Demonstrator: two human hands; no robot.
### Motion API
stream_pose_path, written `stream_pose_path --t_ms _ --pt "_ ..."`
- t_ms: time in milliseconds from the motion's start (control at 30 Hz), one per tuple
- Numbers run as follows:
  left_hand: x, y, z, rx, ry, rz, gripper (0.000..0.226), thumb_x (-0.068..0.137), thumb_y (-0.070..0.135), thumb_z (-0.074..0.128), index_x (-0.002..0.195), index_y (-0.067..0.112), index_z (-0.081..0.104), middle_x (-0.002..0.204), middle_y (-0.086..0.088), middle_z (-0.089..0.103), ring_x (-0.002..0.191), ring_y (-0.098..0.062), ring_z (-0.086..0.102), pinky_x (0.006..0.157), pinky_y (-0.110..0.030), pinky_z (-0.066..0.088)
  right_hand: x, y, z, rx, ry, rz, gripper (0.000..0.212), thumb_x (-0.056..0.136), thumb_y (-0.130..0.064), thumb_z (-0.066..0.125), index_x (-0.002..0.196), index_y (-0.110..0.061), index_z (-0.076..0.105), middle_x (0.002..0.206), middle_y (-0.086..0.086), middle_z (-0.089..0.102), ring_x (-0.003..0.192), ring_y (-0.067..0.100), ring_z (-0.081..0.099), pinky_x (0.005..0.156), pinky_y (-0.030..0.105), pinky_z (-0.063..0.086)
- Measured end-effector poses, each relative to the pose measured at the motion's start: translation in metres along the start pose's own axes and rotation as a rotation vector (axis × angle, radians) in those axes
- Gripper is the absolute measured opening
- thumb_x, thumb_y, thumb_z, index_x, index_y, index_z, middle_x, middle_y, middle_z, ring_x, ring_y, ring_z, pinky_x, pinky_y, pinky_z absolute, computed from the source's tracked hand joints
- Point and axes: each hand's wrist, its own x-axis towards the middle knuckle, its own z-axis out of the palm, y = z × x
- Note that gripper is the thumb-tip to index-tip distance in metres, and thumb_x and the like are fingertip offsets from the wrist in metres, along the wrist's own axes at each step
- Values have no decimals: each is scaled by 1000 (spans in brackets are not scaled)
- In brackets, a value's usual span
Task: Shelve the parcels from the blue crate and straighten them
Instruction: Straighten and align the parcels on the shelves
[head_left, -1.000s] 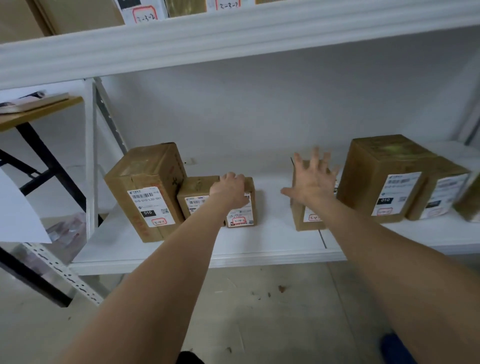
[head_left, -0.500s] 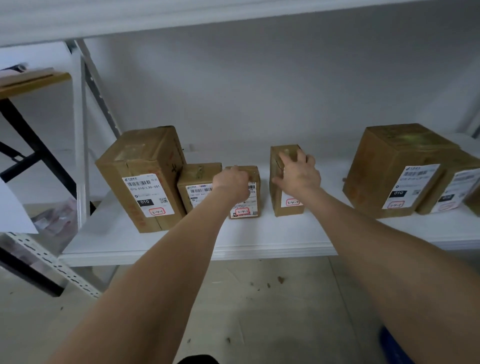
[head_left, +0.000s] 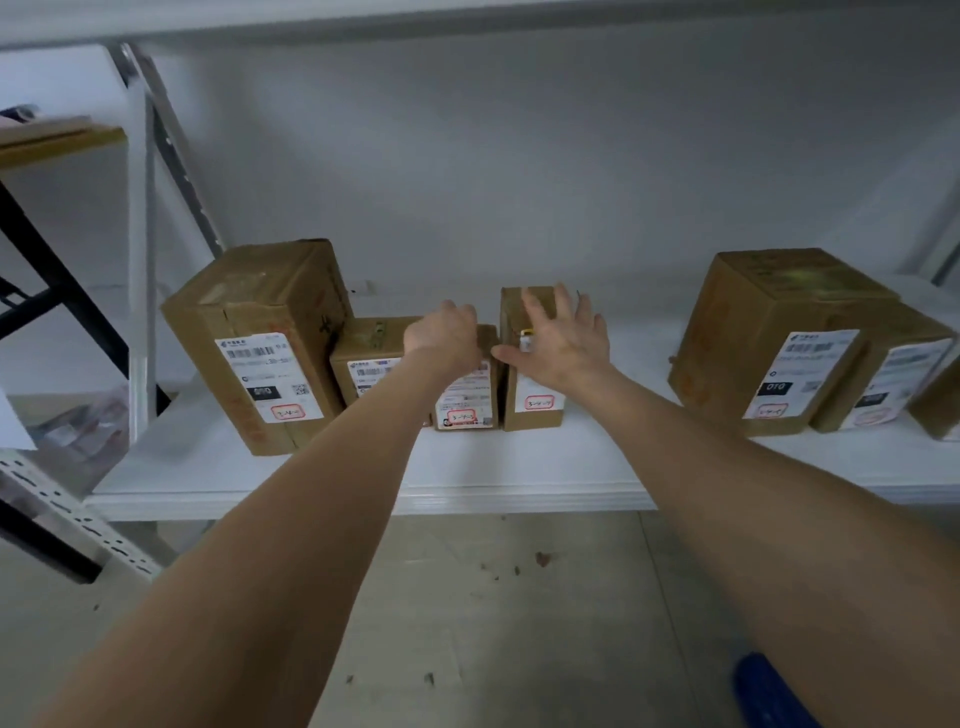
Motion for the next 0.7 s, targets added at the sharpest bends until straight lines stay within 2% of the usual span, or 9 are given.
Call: stream_pose_path --t_ms 133,200,367,467,600,633,700 --pt "-5 37 -22 -153 304 77 48 93 15 51 139 18 38 136 -8 44 125 -26 44 85 -40 48 -13 32 -20 26 184 -80 64 98 -50 39 152 -22 18 160 11 11 147 35 6 118 48 13" --pt "-12 76 -31 -188 353 157 48 92 14 49 139 16 39 136 -9 44 126 -26 42 86 -41 46 -18 55 -36 61 233 -83 57 101 -37 37 152 -19 20 160 10 13 148 31 5 119 44 12" --pt "-23 180 -49 -244 316 300 48 91 15 48 138 12 40 137 -10 42 129 -25 37 92 -39 41 -36 141 -80 51 292 -5 58 100 -31 36 153 -21 15 162 9 4 149 31 -1 120 44 7" --pt "-28 231 -53 -218 239 384 54 93 22 48 143 12 32 144 -8 36 133 -25 33 99 -40 39 -54 203 -94 16 322 107 63 99 -44 35 154 -22 11 162 12 -2 148 34 -2 120 48 6" --pt "-32 280 -45 -118 70 431 71 93 23 53 151 11 14 155 -6 20 142 -24 23 108 -40 32 -68 259 -101 -11 106 240 97 81 -71 54 154 -33 2 160 13 -14 147 39 -9 117 54 1" --pt "-32 285 -41 -73 44 434 72 92 23 55 151 12 14 157 -6 18 143 -24 21 110 -40 29 -70 266 -99 19 49 265 103 77 -71 60 153 -34 2 160 13 -14 147 41 -7 117 54 4" --pt "-28 289 -35 -29 -28 430 72 91 20 56 151 15 17 158 -3 16 144 -24 19 112 -42 30 -72 272 -93 158 -37 298 106 74 -64 70 153 -33 6 158 17 -4 145 42 11 115 52 22"
